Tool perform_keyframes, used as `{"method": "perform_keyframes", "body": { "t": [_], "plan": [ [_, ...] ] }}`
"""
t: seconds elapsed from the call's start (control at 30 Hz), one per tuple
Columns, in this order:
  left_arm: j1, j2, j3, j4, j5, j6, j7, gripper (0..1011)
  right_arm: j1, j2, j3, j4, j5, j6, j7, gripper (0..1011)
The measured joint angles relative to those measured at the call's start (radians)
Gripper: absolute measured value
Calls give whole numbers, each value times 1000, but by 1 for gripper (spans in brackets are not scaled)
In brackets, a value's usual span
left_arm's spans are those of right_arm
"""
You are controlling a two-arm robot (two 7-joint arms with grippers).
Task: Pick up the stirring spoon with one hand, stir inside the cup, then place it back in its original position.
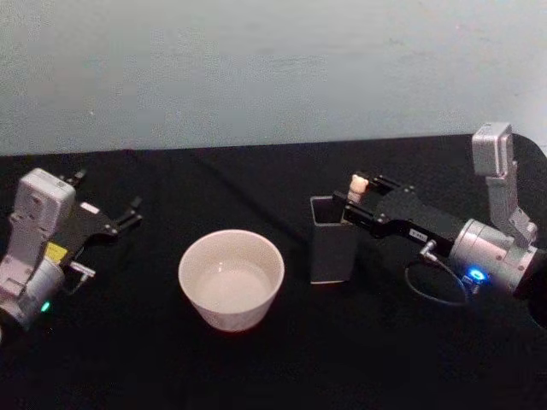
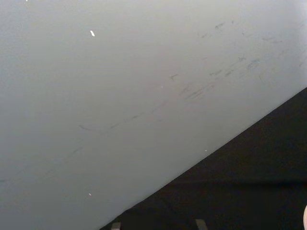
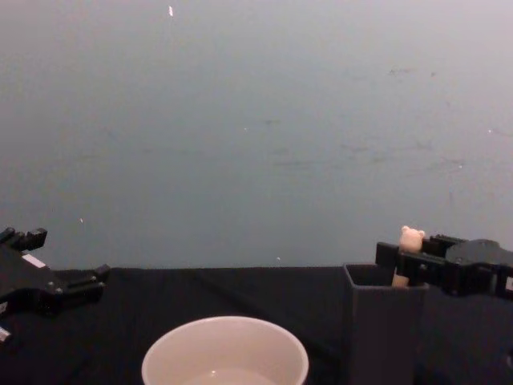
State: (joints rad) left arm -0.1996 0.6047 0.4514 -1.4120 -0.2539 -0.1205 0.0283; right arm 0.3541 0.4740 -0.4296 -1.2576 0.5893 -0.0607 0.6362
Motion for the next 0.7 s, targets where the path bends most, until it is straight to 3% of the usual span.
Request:
{"method": "perform_keyframes", "body": {
  "t": [0.43, 0.7],
  "plan": [
    [0, 0, 0, 0, 0, 0, 0, 1001, 0, 0, 0, 0, 2, 1, 1, 235],
    [0, 0, 0, 0, 0, 0, 0, 1001, 0, 0, 0, 0, 2, 1, 1, 214]
  ]
}}
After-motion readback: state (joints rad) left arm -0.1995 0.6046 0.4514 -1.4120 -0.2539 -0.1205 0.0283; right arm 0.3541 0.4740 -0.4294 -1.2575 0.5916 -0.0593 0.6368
